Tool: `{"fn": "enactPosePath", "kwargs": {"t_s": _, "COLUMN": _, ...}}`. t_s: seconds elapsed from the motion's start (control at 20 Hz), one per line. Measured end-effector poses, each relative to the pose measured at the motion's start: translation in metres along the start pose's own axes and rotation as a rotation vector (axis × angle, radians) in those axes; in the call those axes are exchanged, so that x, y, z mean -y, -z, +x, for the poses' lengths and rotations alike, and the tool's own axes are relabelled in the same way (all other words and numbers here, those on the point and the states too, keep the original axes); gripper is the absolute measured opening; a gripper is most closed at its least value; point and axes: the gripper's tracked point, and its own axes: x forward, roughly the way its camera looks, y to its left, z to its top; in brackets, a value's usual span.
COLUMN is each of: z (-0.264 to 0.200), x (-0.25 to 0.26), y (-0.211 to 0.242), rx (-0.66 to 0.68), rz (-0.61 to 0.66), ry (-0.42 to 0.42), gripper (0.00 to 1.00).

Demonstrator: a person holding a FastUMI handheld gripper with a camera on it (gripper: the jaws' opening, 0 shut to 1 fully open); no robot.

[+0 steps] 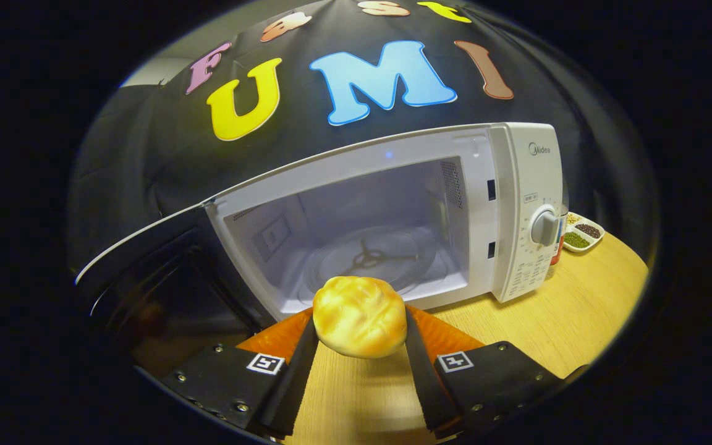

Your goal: Open the microwave, put the food inside, and close the microwave door.

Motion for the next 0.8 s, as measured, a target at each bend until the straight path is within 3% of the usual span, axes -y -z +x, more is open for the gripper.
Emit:
{"fn": "enactPosePath", "kwargs": {"t_s": 0.15, "z": 0.025, "x": -0.014, "y": -0.013, "rx": 0.051, "rz": 0.001, "ry": -0.01, "gripper": 0.75}}
{"fn": "enactPosePath", "kwargs": {"t_s": 0.35, "z": 0.059, "x": -0.028, "y": -0.01, "rx": 0.014, "rz": 0.161, "ry": -0.067, "gripper": 0.75}}
{"fn": "enactPosePath", "kwargs": {"t_s": 0.8, "z": 0.097, "x": -0.018, "y": -0.006, "rx": 0.036, "rz": 0.356, "ry": -0.02, "gripper": 0.75}}
